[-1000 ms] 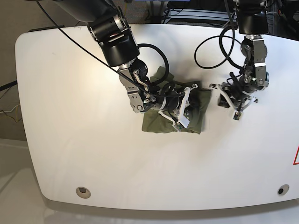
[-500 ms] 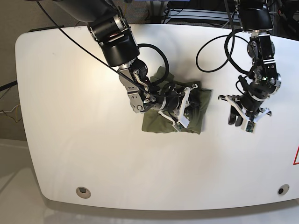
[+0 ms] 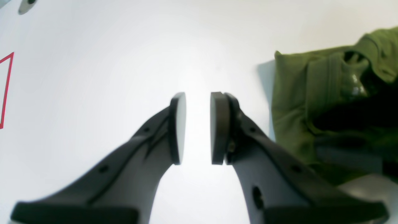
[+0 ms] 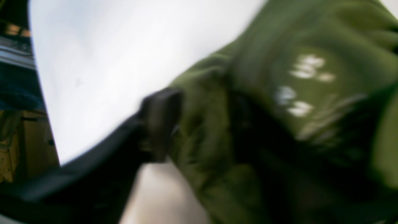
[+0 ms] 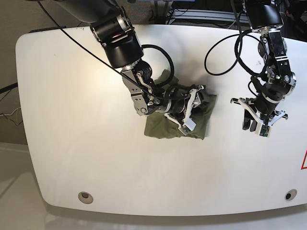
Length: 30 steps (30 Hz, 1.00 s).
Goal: Fold the T-shirt properly
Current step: 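Open the left gripper and lift it off the shirt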
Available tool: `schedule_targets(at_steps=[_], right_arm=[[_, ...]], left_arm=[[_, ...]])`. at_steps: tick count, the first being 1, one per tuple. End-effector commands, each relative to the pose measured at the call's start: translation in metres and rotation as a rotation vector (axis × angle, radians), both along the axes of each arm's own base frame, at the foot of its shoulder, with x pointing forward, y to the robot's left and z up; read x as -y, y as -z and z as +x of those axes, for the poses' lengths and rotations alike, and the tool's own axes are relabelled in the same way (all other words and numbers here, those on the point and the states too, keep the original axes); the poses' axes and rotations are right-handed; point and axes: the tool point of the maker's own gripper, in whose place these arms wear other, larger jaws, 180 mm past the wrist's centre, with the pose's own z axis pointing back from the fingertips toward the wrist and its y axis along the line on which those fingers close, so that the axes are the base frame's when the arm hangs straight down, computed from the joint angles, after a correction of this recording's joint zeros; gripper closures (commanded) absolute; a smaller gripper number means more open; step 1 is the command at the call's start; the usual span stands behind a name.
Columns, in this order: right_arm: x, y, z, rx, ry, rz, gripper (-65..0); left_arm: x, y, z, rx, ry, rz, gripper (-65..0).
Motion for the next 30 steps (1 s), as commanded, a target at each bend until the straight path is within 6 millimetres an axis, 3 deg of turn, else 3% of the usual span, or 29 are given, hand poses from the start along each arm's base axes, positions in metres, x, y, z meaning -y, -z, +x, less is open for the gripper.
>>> schedule_targets(at_steps=[1,17,30], right_arm=[[-0.004,-0.021,0.014,0.058,0.006,0.021,-39.7],[-0.009,-0.067,0.017,0.169,-0.023,0.048,-41.2],[-0.017,-0.114,0.017,0.213,-0.029,0.179,-41.2]], left_arm=[[-0.001,-0.015,0.006,0.050,0.005,0.005,-12.2],[-0.002,-0.014,0.005,0.047,0.005,0.005,-12.2],[-0.001,-0.014,0.005,0.047,0.006,0.005,-12.2]])
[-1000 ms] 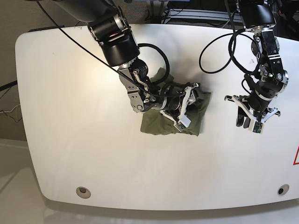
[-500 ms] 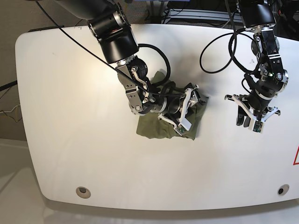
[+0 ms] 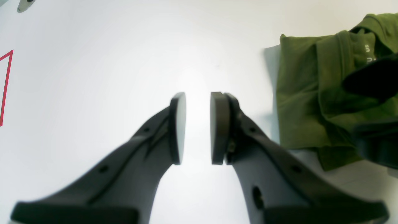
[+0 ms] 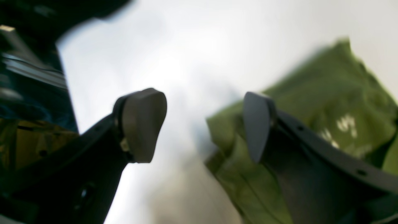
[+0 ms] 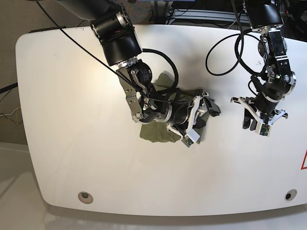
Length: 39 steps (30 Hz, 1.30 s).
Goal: Fold the T-shirt properly
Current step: 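Open the left gripper and lift it off the shirt, then drag the shirt with the right gripper and move the left gripper onto it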
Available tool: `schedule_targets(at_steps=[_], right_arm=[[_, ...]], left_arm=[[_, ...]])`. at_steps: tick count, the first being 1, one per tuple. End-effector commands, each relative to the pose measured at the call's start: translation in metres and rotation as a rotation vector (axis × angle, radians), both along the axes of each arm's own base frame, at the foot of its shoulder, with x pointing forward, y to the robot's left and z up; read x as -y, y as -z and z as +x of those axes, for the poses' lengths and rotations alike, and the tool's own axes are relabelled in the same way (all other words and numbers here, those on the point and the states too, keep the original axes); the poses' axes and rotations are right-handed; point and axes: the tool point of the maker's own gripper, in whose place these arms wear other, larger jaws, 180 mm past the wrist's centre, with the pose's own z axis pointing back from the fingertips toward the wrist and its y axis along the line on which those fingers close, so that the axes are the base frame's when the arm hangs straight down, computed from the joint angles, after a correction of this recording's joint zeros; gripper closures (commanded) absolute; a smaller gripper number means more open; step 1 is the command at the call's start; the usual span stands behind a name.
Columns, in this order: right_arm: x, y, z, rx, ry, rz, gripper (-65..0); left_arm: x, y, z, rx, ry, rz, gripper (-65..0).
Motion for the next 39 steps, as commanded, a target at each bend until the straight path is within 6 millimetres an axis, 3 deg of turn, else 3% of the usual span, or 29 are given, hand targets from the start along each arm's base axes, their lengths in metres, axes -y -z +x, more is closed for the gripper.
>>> schedule_targets(at_steps=[1,5,8,13,15,18,19,22,28,39], right_arm=[[-0.008,-0.038,0.011,0.083,0.002,0.073,-41.1],[-0.007,-0.050,0.016,0.117,0.004,0.081,-40.8],[0.000,-0.065,0.031,0.151,0.033,0.096,-40.7],[0.023,-0.082,0.056,0.189,0.101,0.105,-37.9],[0.033,-0.087,0.067,0.208,0.121,0.097,-33.9],[0.050,-0.095,0.080,0.236,0.152,0.081,-21.4],[0.054,-0.097,0.084,0.245,0.159,0.076,-15.0],[0.063,-0.101,0.091,0.262,0.169,0.062,0.0],[0.073,-0.080,0.098,0.211,0.180,0.019,-0.4],[0.077,-0.038,0.110,0.136,0.227,0.001,0.0]], left_arm=[[0.000,-0.015,0.007,0.051,0.008,0.004,-12.2],[0.002,-0.015,0.004,0.031,0.010,0.009,-12.1],[0.003,-0.018,0.002,0.005,0.009,0.025,-12.1],[0.027,-0.026,0.001,0.015,0.040,0.003,-11.5],[0.036,-0.026,-0.001,0.017,0.060,-0.001,-10.5],[0.048,-0.017,-0.008,-0.010,0.094,-0.001,-3.1],[0.052,-0.014,-0.010,-0.019,0.106,-0.002,0.0],[0.065,-0.010,-0.013,-0.031,0.144,-0.003,0.0],[0.092,0.005,-0.025,-0.076,0.217,-0.017,-0.3],[0.129,0.008,-0.027,-0.077,0.235,-0.116,-0.3]])
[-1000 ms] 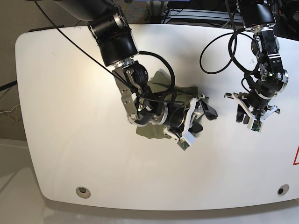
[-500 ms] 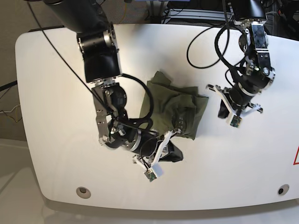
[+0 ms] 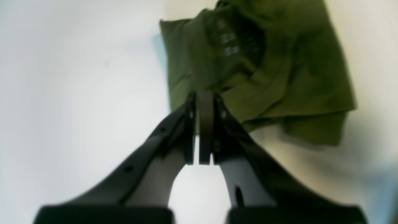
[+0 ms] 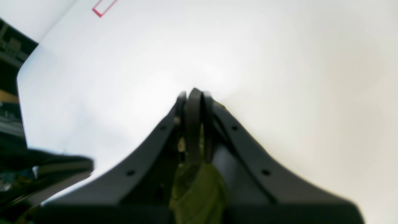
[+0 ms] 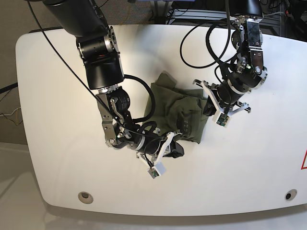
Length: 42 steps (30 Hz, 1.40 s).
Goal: Fold the T-shirt properly
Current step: 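Drag the shirt with the right gripper and move the left gripper onto it, then release the shirt with the right gripper and pull it back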
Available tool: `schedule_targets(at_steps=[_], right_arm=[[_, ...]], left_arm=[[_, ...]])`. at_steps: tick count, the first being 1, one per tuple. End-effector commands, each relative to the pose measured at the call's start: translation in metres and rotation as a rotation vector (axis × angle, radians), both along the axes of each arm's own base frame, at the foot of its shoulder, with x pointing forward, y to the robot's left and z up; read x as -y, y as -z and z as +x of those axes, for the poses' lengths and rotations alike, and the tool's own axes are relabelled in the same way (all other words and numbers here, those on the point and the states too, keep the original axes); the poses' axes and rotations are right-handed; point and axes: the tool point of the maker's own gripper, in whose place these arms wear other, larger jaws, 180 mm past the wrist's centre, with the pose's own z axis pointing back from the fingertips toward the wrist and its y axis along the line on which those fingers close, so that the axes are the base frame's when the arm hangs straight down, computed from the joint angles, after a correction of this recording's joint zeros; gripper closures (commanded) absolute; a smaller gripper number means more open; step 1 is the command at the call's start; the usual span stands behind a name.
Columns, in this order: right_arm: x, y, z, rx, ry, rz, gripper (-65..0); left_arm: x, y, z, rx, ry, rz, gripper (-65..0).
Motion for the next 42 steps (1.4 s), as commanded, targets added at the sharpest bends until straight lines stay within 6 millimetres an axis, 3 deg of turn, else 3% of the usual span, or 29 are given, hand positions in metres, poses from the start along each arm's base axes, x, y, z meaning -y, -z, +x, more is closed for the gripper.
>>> schedule_targets(at_steps=[1,8,15,26,31,33,42], right_arm=[[-0.003,-0.018,0.015,0.072,0.008,0.012,0.0],[0.006,0.003,0.024,0.076,0.030,-0.067,0.0],[0.000,-0.001,0.024,0.118,-0.005,-0.044,0.0],[-0.006,0.004,0.020,0.159,-0.034,-0.102,0.0],[0.000,0.007,0.017,0.163,-0.028,-0.112,0.0],[0.012,0.006,0.017,0.185,-0.016,-0.134,0.0],[0.042,-0.012,0.005,0.318,0.018,-0.223,0.0]], left_arm=[[0.015,-0.011,0.005,0.044,0.018,-0.039,-0.3],[0.037,-0.004,-0.005,0.012,0.035,-0.089,-0.3],[0.052,0.011,-0.018,-0.045,0.025,-0.144,-0.3],[0.053,0.021,-0.027,-0.080,0.015,-0.153,-0.3],[0.052,0.033,-0.030,-0.115,0.012,-0.151,-0.3],[0.050,0.038,-0.031,-0.130,0.012,-0.146,-0.3],[0.045,0.054,-0.033,-0.174,0.010,-0.132,-0.3]])
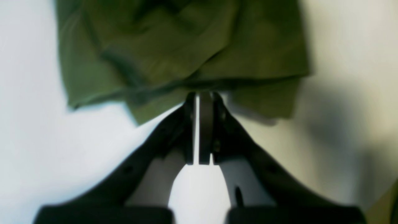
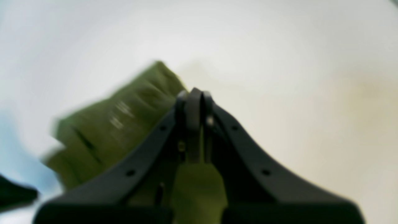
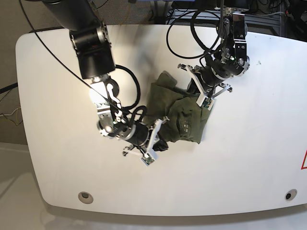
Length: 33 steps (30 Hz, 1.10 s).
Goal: Fold the T-shirt properly
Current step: 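Release the shirt with the right gripper and pull it back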
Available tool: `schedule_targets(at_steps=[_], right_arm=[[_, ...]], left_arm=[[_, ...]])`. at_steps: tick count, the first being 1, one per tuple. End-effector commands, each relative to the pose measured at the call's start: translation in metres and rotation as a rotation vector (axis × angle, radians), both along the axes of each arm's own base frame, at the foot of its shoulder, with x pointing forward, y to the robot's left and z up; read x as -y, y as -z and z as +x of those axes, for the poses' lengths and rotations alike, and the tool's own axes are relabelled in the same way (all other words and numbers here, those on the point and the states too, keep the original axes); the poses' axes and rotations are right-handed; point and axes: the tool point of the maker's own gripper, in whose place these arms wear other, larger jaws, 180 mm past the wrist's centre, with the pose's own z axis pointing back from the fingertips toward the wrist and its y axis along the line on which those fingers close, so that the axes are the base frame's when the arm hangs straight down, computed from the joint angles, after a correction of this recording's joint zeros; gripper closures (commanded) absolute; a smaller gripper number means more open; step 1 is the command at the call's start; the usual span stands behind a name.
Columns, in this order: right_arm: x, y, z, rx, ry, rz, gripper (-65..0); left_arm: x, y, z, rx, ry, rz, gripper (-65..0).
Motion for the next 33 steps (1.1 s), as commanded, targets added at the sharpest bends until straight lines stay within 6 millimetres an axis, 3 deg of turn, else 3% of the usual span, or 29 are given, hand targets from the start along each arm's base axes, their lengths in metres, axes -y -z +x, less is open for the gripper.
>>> schedule_targets(at_steps=[1,7,11,22,33], right_arm=[[0.002,-0.037,0.014,0.106,0.024,0.032,0.0],[0.028,-0.035,0.023,0.119,0.129,-0.009,0.0],[0.031,-0.039,0.028,0.126,0.148,-0.013,0.0],[0.036,-0.002,0.040,-0.012,0.167,-0.065,0.0],[0.042,0.018,0.047,-0.085,0.181,-0.094,0.0]], left_arm=[[0.004,-0.009,0.009,0.035,0.001,-0.025,-0.3],[0.004,-0.007,0.008,0.030,0.001,-0.024,-0.3],[0.004,-0.007,0.009,0.030,-0.001,-0.023,-0.3],[-0.006,-0.001,0.009,0.028,-0.004,0.048,-0.3],[-0.017,0.004,0.009,0.027,-0.009,0.133,-0.3]])
